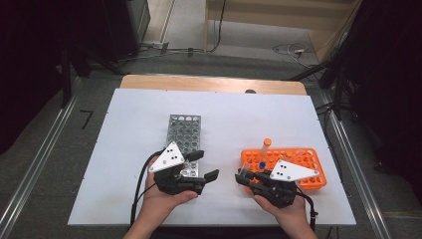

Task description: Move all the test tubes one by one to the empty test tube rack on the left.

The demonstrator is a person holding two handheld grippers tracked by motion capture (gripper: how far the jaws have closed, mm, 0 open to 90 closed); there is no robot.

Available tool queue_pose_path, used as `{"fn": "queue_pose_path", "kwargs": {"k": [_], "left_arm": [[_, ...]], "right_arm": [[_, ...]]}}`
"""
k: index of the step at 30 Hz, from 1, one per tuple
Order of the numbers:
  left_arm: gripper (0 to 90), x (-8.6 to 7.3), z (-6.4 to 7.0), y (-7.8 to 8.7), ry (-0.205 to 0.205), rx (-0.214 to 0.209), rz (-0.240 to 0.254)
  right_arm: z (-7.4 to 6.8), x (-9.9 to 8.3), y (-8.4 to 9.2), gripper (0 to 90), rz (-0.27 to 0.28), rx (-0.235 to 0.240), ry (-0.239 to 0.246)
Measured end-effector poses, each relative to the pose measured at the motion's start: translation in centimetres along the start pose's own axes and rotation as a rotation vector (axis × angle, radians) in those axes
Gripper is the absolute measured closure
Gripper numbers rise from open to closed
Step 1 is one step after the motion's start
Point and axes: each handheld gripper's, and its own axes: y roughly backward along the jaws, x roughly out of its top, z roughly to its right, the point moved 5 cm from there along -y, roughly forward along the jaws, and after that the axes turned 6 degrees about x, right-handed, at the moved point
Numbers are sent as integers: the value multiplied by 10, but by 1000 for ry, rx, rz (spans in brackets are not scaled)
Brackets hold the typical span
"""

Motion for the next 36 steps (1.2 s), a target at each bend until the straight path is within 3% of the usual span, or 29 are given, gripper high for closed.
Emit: {"fn": "queue_pose_path", "kwargs": {"k": [4, 6, 7, 15, 23, 29, 36], "left_arm": [[363, -2, 9, -4, -16, -48, -14], [450, -3, 13, -7, -29, -71, -22], [471, -4, 20, -11, -40, -100, -29], [577, -6, 32, -21, -55, -158, -50], [724, -8, 36, -26, -79, -128, -67], [750, -8, 38, -27, -109, -114, -67], [760, -7, 39, -28, -111, -104, -62]], "right_arm": [[-3, -3, -7, 741, -22, 7, 7], [-6, -5, -12, 741, -42, 16, 17], [-7, -6, -14, 741, -49, 18, 18], [-13, -10, -24, 741, -81, 37, 38], [-18, -10, -28, 741, -86, 55, 53], [-18, -10, -28, 741, -85, 63, 53], [-16, -9, -27, 737, -83, 78, 41]]}}
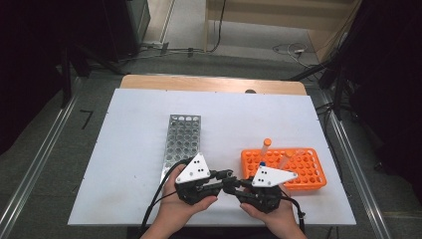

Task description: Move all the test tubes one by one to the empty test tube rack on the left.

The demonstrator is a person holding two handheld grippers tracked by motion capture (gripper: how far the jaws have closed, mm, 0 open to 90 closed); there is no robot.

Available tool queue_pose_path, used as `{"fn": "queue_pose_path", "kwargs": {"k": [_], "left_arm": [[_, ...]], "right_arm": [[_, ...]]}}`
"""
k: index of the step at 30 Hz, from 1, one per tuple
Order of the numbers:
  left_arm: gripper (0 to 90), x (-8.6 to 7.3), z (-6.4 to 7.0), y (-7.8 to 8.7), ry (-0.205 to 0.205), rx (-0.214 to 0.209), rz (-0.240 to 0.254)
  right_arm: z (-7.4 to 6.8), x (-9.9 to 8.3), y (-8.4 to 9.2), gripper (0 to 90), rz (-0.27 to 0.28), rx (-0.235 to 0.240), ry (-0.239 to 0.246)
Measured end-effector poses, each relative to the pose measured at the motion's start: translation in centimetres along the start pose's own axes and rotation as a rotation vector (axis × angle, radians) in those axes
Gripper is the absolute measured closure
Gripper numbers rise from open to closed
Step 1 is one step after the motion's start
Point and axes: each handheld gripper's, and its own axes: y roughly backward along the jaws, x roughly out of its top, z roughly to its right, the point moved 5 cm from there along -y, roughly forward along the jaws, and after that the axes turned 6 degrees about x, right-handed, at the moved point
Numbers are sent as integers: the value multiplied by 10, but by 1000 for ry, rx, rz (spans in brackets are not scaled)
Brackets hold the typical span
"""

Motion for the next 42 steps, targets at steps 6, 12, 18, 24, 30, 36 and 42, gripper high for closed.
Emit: {"fn": "queue_pose_path", "kwargs": {"k": [6, 12, 18, 24, 30, 36, 42], "left_arm": [[761, 4, -5, 4, 10, 13, 16], [761, 6, -13, 10, 28, 36, 32], [762, 6, -26, 16, 27, 68, 30], [762, 10, -41, 20, 42, 98, 43], [762, 14, -54, 22, 52, 126, 57], [762, 21, -75, 24, 68, 173, 71], [762, 30, -93, 22, 47, 225, 69]], "right_arm": [[0, 3, 3, 595, 2, 10, 6], [3, 10, 16, 424, 25, 19, 27], [8, 14, 28, 328, 49, -4, 30], [18, 19, 46, 206, 76, -52, 23], [25, 21, 60, 143, 105, -80, 13], [42, 20, 82, 59, 135, -151, -16], [52, 16, 94, 29, 143, -183, -21]]}}
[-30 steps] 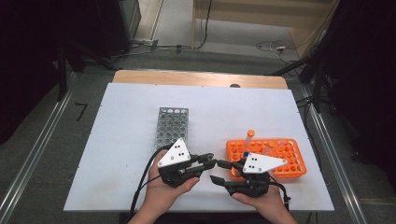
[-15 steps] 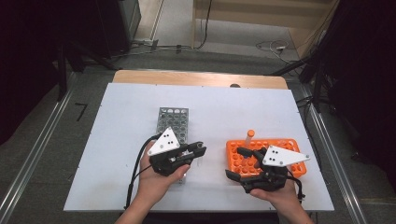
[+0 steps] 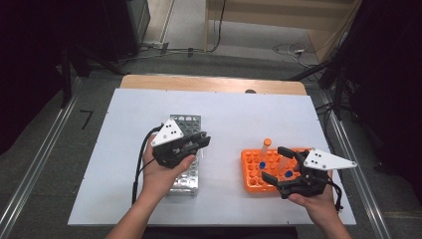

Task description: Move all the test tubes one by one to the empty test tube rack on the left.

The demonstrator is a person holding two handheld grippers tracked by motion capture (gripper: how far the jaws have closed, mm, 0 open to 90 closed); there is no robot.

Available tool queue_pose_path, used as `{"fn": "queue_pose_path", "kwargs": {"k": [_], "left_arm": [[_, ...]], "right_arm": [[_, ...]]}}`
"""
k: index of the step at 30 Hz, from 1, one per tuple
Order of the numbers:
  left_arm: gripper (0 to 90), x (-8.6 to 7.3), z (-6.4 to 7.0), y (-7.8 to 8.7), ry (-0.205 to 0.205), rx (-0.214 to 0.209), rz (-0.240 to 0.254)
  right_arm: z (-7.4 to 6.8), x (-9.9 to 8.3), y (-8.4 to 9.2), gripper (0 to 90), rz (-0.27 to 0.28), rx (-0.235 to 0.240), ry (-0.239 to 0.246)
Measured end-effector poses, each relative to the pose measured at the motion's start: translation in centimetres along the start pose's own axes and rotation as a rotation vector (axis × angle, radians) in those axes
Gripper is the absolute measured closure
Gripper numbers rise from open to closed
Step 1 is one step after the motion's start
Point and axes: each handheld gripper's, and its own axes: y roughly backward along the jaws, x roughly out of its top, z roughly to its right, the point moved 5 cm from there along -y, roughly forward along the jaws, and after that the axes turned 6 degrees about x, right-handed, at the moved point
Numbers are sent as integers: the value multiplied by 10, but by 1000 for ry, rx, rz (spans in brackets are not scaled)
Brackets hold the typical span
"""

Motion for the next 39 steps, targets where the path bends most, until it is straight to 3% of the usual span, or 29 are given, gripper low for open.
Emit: {"fn": "queue_pose_path", "kwargs": {"k": [3, 6, 9, 12, 15, 25, 34, 39], "left_arm": [[762, 3, -11, -6, 13, 17, 1], [761, 5, -21, -12, 18, 41, 6], [762, 8, -30, -16, 34, 53, 20], [762, 12, -37, -20, 63, 54, 28], [761, 14, -43, -24, 67, 70, 33], [761, 17, -66, -41, 80, 126, 44], [761, 21, -85, -54, 59, 223, 71], [761, 17, -94, -62, 82, 248, 69]], "right_arm": [[9, -1, 6, 10, 5, -9, -19], [17, -4, 11, 0, 8, 24, -23], [27, -7, 18, 0, 34, 21, -45], [36, -7, 25, 0, 51, -4, -56], [47, -10, 32, 0, 57, -49, -70], [71, -21, 47, 0, 72, -112, -103], [87, -31, 54, 0, 71, -150, -143], [93, -36, 56, 0, 73, -167, -158]]}}
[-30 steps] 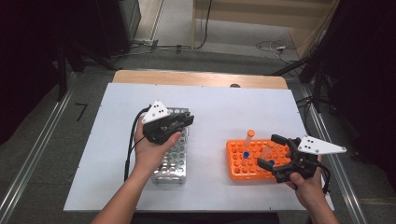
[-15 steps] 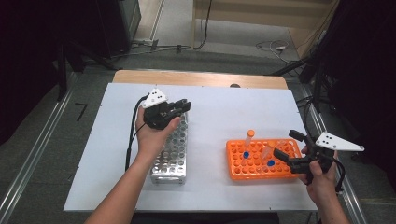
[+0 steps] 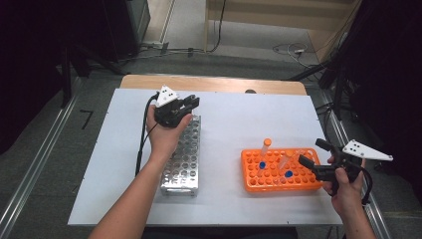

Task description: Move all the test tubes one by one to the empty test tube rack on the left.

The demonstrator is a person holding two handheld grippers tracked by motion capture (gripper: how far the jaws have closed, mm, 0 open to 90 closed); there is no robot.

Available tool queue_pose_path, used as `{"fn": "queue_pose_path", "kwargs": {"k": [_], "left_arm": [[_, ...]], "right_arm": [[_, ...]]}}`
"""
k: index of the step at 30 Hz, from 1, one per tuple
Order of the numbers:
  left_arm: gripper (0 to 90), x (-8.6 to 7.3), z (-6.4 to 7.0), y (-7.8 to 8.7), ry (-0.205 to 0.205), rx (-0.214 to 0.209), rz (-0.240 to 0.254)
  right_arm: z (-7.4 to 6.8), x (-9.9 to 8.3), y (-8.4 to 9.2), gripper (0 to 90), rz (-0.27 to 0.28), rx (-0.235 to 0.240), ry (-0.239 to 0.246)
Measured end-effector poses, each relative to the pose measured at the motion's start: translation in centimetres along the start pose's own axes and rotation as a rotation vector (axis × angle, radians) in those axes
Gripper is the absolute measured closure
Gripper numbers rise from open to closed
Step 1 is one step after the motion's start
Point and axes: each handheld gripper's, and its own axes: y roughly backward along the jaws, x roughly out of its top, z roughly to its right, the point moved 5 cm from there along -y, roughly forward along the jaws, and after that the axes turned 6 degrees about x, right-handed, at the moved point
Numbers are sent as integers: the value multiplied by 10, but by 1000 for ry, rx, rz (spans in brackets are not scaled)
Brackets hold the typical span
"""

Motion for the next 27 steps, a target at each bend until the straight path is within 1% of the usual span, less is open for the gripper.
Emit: {"fn": "queue_pose_path", "kwargs": {"k": [3, 5, 8, 9, 10, 12, 14, 17, 20, 22, 24, 27], "left_arm": [[762, -3, -3, -5, 6, 19, -9], [761, -5, -3, -8, 0, 29, -16], [761, -8, -3, -12, -3, 33, -24], [761, -9, -3, -13, -12, 42, -36], [762, -11, -3, -14, -20, 60, -47], [761, -13, -3, -15, -14, 65, -60], [761, -15, -1, -16, -29, 66, -70], [761, -18, 1, -18, -50, 74, -100], [760, -22, 2, -19, -61, 79, -136], [760, -24, 3, -19, -65, 94, -158], [760, -26, 3, -19, -78, 102, -180], [759, -28, 5, -19, -86, 111, -204]], "right_arm": [[2, -1, 1, 0, 6, -11, -10], [3, -1, 1, 0, 8, -14, -12], [5, -2, 1, 0, 9, -22, -16], [5, -2, 1, 0, 9, -22, -16], [6, -3, 1, 0, 8, -26, -16], [6, -3, 1, 0, 8, -29, -25], [7, -3, 2, 0, 8, -35, -27], [8, -4, 2, 0, 6, -39, -27], [9, -4, 1, 0, 6, -40, -32], [9, -5, 1, 0, 5, -44, -32], [9, -5, 0, 0, 2, -47, -33], [9, -6, 0, 0, 0, -45, -35]]}}
